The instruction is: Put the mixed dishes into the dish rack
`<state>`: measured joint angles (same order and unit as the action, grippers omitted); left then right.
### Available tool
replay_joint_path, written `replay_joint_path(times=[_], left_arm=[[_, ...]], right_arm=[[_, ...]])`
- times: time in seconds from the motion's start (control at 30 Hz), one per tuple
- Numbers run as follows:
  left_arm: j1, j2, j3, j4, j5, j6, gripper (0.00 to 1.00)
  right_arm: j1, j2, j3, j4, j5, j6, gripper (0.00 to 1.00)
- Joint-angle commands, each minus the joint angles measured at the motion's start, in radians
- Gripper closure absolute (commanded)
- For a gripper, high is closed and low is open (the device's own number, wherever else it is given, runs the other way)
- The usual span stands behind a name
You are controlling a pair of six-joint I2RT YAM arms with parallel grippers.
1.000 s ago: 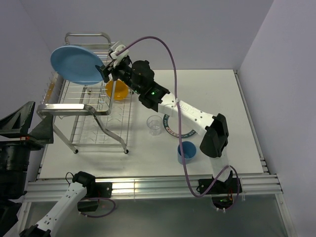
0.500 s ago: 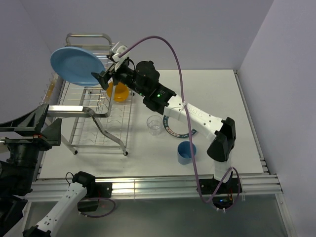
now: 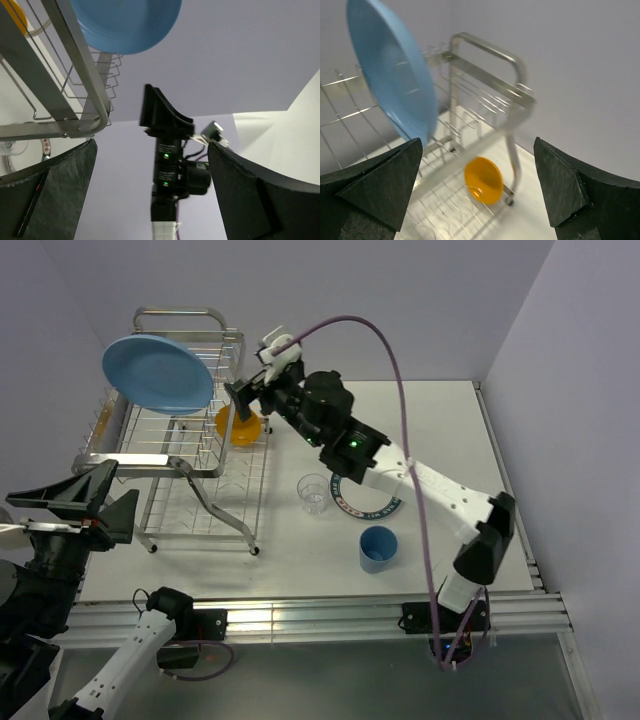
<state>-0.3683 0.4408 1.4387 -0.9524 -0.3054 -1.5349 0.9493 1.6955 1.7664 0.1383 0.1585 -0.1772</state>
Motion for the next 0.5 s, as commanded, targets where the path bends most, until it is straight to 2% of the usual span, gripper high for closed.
replay_joint_path(times=[0.0,0.03,0.07,0.13,0.17,0.2,0.3,0.33,0.47], left_arm=[[-0.004,0.032,-0.018,-0.009,0.087,0.022,0.01],[-0.004,0.041,-0.020,-0.009,0.126,0.030,0.01],[-0.003,0.065,-0.020,-0.005,0.146,0.057,0.01],[-0.003,0.096,-0.012,0.003,0.201,0.116,0.01],[-0.003,0.126,-0.005,0.001,0.224,0.140,0.01],[-0.003,0.143,-0.003,-0.003,0.247,0.163,0.01],[-0.003,0.187,-0.018,-0.020,0.324,0.228,0.01],[-0.003,0.190,-0.027,-0.023,0.339,0.246,0.01],[-0.003,0.197,-0.083,-0.016,0.416,0.259,0.01]], right_arm=[[-0.004,-0.218,-0.065,-0.024,0.223,0.010,0.00],[-0.010,-0.250,-0.085,-0.048,0.280,0.045,0.00],[-0.030,-0.284,-0.122,-0.078,0.376,0.153,0.00],[-0.067,-0.393,-0.168,-0.240,0.427,0.295,0.00],[-0.120,-0.433,-0.232,-0.300,0.424,0.438,0.00],[-0.154,-0.518,-0.270,-0.415,0.388,0.508,0.00],[-0.302,-0.684,-0.464,-0.573,0.261,0.715,0.00],[-0.337,-0.719,-0.552,-0.601,0.222,0.769,0.00],[-0.460,-0.816,-0.726,-0.666,0.116,0.873,0.00]])
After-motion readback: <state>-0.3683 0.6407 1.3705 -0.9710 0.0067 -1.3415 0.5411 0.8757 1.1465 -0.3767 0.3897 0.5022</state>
